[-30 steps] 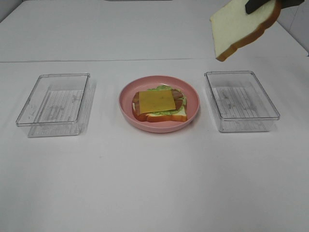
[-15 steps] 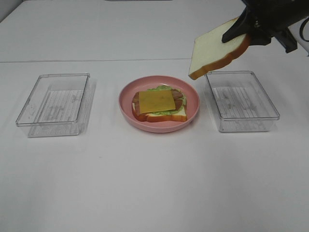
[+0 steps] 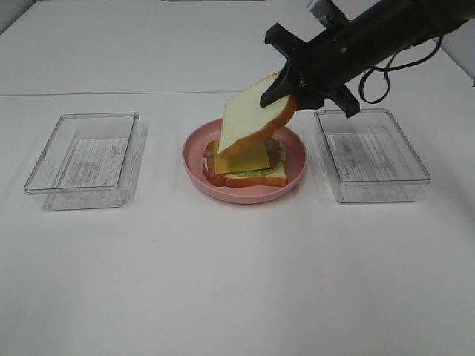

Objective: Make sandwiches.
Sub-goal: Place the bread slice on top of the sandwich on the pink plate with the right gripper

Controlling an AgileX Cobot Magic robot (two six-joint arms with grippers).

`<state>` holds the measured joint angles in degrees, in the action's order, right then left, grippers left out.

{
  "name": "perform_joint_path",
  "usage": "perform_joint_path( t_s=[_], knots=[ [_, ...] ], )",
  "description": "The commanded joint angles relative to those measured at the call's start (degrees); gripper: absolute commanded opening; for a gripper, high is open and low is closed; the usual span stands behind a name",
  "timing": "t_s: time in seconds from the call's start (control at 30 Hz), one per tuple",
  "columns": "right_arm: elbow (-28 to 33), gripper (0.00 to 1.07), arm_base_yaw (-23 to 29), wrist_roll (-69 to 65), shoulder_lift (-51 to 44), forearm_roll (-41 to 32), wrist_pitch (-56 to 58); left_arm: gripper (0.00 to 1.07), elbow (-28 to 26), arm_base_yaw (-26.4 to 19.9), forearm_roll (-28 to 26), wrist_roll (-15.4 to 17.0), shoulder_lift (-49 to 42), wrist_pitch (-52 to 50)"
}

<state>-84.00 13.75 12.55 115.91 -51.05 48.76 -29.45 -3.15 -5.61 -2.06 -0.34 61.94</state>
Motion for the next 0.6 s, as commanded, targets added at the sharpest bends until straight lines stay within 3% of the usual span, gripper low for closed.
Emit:
perform_joint_path(
  t_s=[0.03, 0.17, 0.6],
  knots=[
    [-1.9, 0.00, 0.8, 0.7, 0.8, -0.7, 1.3, 1.00, 0.1, -0.1, -0.5, -0.1, -1.0, -0.3],
    [-4.8, 0.00, 1.4, 0.5, 4.3, -2.9, 1.7, 1.00, 0.1, -0.1, -0.5, -0.1, -1.0, -0.3],
    [-4.9, 0.00, 1.4, 1.5, 9.0, -3.9, 0.3, 1.00, 0.1, -0.1, -0.5, -0.1, -1.0, -0.3]
  ],
)
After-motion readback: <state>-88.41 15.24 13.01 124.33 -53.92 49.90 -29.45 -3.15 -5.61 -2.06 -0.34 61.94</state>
